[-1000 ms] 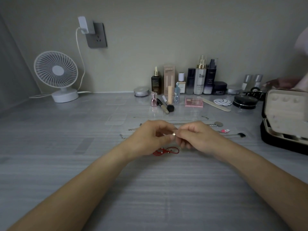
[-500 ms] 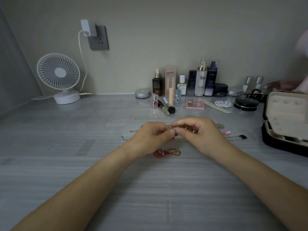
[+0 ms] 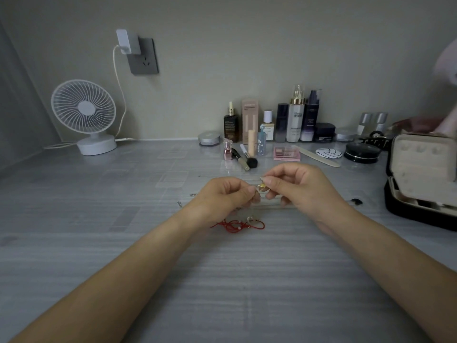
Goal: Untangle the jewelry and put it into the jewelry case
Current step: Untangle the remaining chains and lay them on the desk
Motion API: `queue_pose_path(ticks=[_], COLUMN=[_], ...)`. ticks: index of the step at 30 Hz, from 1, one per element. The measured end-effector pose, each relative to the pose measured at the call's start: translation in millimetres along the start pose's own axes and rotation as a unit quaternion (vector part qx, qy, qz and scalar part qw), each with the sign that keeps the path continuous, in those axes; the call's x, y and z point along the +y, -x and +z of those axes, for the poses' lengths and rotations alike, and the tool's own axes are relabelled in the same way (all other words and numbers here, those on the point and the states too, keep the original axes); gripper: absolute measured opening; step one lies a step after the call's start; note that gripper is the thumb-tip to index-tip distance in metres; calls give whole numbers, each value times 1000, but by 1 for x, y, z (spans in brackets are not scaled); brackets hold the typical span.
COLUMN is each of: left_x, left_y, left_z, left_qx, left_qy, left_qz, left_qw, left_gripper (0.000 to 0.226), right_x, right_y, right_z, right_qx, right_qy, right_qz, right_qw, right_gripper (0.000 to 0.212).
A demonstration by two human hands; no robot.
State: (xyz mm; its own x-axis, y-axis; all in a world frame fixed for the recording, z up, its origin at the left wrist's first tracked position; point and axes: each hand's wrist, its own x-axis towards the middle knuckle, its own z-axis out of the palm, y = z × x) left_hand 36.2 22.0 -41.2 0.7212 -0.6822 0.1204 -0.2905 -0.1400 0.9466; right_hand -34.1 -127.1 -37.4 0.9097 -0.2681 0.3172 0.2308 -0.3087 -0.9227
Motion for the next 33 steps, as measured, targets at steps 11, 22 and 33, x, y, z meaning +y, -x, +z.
queue_pose_path(ticks=[11, 22, 33], left_x=[4, -1, -11], left_y=[-1, -2, 0], left_z=[-3, -5, 5], left_qx=[29, -15, -97], left_qy=[136, 192, 192], left_qz=[-52, -40, -41], left_qw=[989, 980, 976], left_gripper=[35, 17, 26], right_x=[-8, -8, -11], right_y=[-1, -2, 2], right_z=[-3, -6, -6], right_qx=[-3, -7, -29], right_qy=[-75, -165, -152], right_qz=[19, 19, 30], right_qw=[997, 986, 988], right_gripper=[15, 19, 13])
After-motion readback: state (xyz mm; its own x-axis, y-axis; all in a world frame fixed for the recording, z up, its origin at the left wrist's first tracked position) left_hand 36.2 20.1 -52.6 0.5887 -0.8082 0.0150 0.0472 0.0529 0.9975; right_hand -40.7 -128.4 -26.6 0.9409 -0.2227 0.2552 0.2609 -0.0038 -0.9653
